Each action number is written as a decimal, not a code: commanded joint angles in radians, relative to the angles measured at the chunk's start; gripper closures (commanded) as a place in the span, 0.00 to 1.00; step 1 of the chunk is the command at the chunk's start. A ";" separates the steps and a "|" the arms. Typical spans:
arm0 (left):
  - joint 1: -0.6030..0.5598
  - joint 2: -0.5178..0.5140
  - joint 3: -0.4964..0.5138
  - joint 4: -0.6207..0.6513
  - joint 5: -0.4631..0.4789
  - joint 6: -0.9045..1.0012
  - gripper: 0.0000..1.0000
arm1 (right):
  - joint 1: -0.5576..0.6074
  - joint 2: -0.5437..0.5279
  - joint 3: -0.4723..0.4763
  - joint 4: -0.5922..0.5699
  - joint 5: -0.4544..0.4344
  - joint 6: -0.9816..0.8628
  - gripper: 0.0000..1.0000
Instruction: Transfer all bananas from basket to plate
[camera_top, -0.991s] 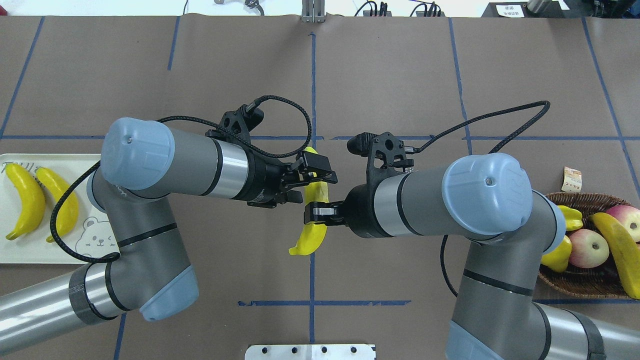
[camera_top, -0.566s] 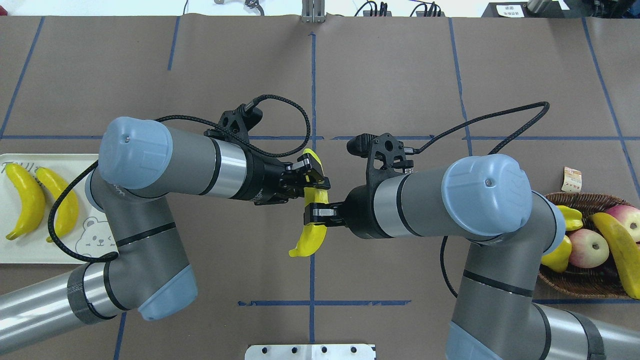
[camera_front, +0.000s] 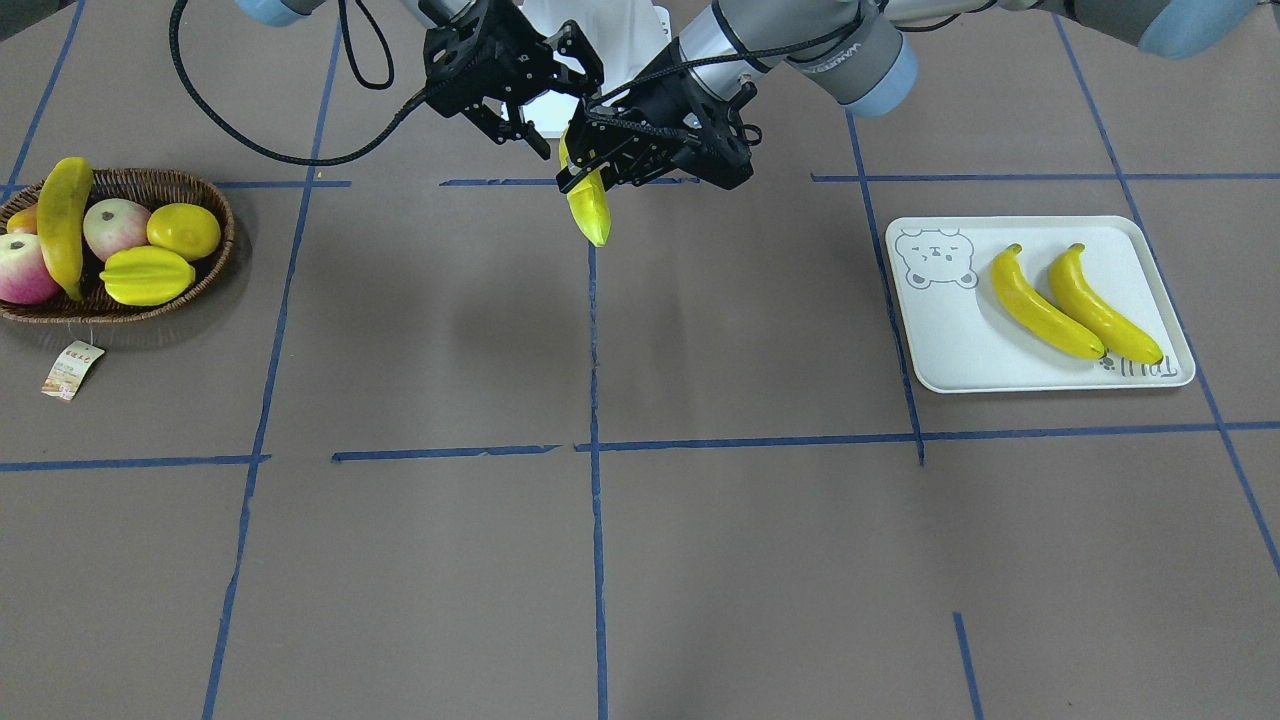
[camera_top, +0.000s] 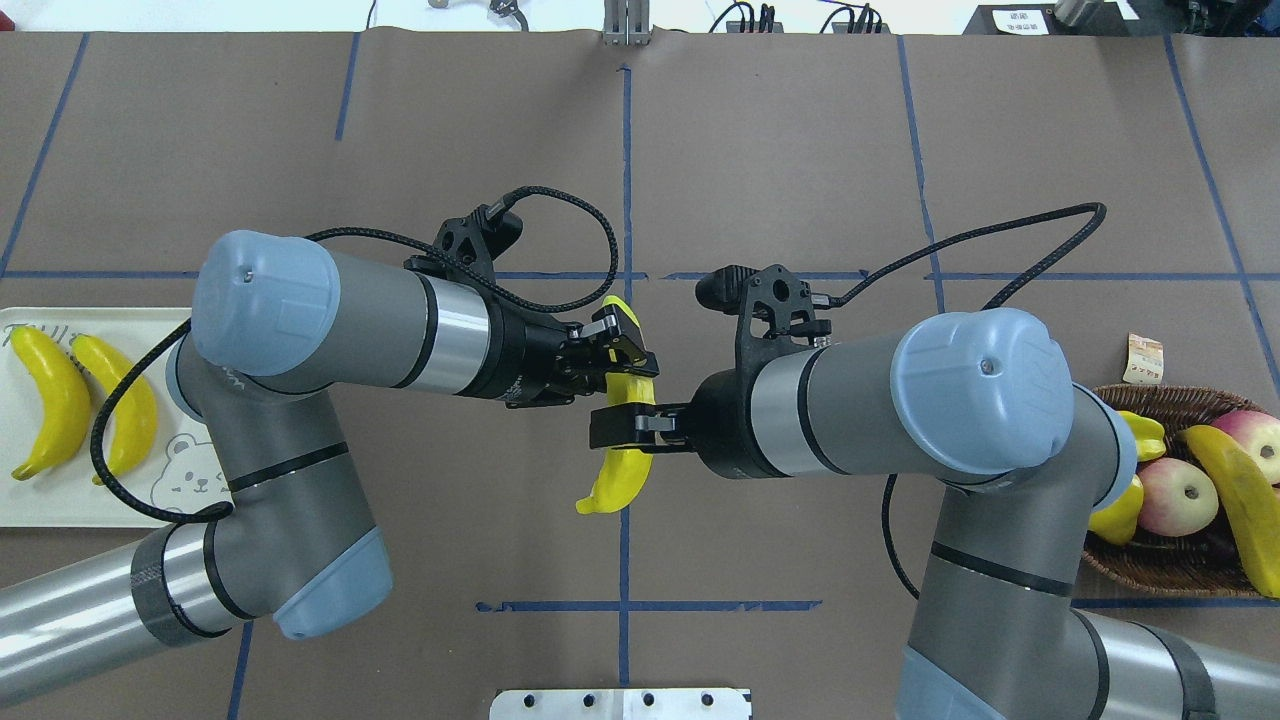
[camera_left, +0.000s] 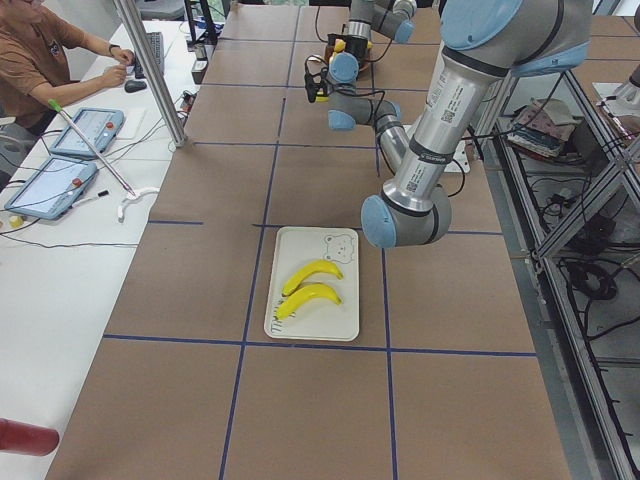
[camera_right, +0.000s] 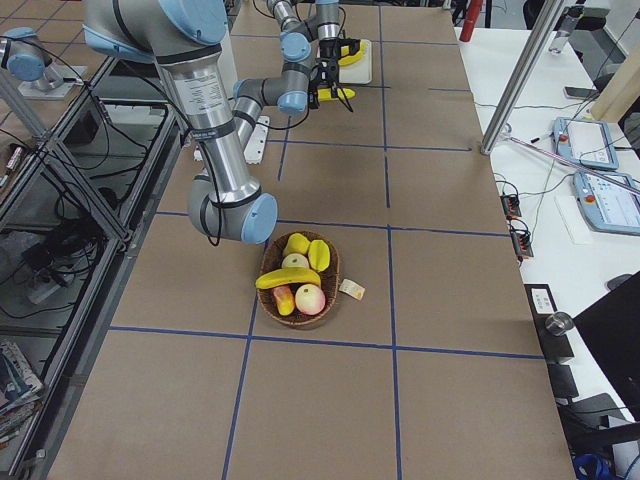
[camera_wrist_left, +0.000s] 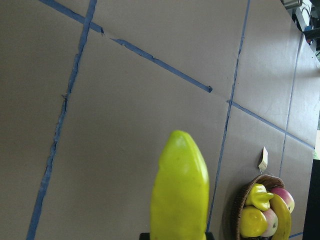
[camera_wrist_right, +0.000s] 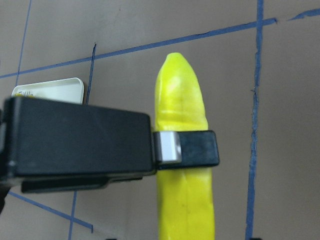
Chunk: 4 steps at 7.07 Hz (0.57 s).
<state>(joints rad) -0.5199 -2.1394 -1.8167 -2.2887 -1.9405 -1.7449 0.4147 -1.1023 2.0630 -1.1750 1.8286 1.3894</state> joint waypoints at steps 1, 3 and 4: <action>-0.015 0.006 0.004 0.012 -0.002 0.007 1.00 | 0.010 -0.014 0.043 -0.003 0.003 0.003 0.00; -0.070 0.103 -0.002 0.116 -0.002 0.025 1.00 | 0.013 -0.117 0.127 -0.003 -0.011 0.005 0.00; -0.110 0.169 -0.013 0.200 -0.003 0.130 1.00 | 0.013 -0.161 0.135 -0.003 -0.037 0.005 0.00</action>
<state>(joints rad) -0.5895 -2.0370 -1.8201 -2.1711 -1.9424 -1.6937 0.4270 -1.2105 2.1766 -1.1780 1.8136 1.3942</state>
